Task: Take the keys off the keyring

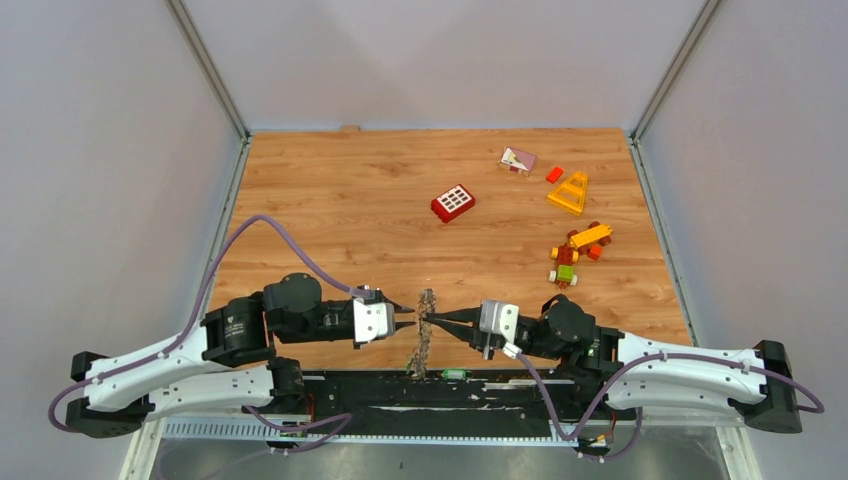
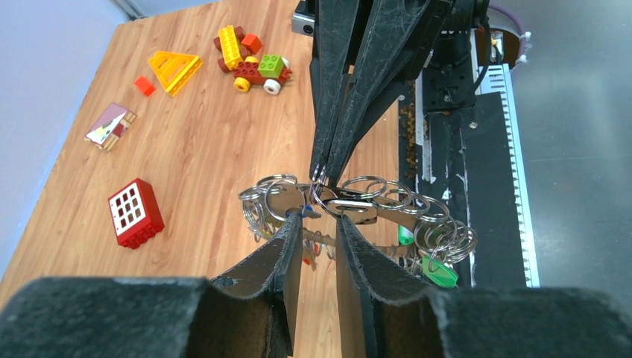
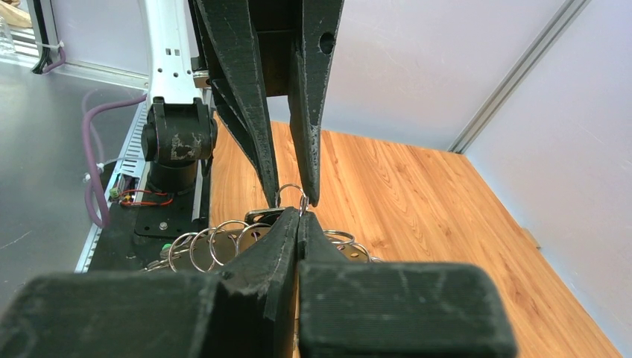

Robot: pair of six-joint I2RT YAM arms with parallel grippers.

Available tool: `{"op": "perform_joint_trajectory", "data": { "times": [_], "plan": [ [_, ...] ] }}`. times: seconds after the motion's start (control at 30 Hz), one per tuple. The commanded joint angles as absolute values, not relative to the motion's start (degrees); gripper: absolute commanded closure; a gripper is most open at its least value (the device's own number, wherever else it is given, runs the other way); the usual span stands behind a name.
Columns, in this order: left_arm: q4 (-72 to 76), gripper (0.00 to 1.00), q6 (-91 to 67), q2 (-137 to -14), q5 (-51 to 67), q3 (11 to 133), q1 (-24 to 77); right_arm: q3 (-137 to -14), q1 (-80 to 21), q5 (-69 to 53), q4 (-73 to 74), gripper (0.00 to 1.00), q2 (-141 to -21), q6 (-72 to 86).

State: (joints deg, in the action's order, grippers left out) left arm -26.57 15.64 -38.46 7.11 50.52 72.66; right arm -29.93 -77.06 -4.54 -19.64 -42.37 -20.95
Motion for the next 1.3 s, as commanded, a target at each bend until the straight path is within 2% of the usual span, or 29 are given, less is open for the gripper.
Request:
{"op": "perform_joint_trajectory", "data": {
  "times": [0.0,0.73,1.27],
  "plan": [
    [-23.5,0.70,14.9,-38.8,8.7,51.5,72.8,-31.1,-77.1,-4.7,-25.1,1.00,-41.3,-21.4],
    [-25.5,0.63,15.1,-37.1,7.8,53.0,72.8,-31.0,-77.1,-1.9,-24.3,1.00,-41.2,-21.9],
    [-19.1,0.61,10.7,-35.8,7.0,50.6,72.8,-31.9,-77.1,-2.0,-23.5,1.00,-43.4,-22.2]
  ]
}}
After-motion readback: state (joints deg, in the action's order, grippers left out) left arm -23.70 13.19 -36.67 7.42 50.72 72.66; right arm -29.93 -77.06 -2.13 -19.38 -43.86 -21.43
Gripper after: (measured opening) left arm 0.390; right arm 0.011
